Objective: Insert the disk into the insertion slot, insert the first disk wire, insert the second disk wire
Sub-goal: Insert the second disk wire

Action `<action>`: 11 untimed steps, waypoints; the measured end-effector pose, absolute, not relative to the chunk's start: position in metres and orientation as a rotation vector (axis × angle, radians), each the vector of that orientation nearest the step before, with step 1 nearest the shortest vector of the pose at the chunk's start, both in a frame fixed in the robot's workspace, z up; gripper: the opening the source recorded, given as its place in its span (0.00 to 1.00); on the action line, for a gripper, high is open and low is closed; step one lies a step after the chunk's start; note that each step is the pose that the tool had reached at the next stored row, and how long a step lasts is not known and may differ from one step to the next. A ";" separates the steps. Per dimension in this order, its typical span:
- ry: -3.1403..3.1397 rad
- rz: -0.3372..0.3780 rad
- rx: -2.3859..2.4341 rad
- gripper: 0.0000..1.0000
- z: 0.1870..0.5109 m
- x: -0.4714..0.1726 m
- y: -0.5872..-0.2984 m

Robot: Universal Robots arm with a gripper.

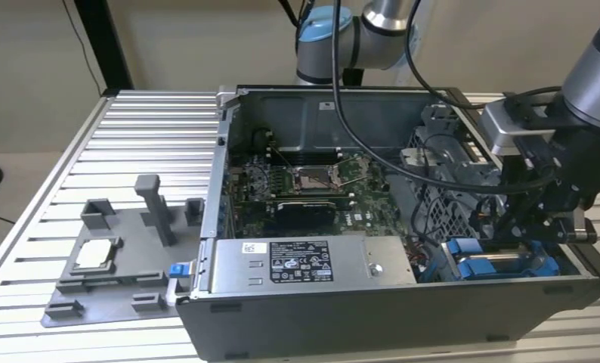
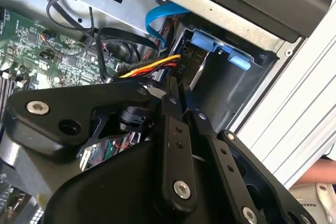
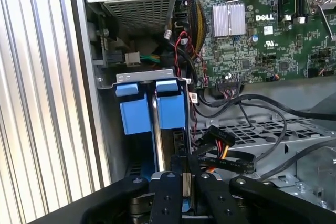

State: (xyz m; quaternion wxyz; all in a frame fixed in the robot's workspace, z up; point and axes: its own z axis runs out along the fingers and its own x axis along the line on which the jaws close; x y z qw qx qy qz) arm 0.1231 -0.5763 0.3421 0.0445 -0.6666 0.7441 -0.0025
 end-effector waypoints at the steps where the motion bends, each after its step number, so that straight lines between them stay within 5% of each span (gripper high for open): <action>1: 2.273 -0.008 -2.037 0.00 0.342 0.123 -0.576; 11: 2.259 -0.017 -2.043 0.00 0.340 0.123 -0.576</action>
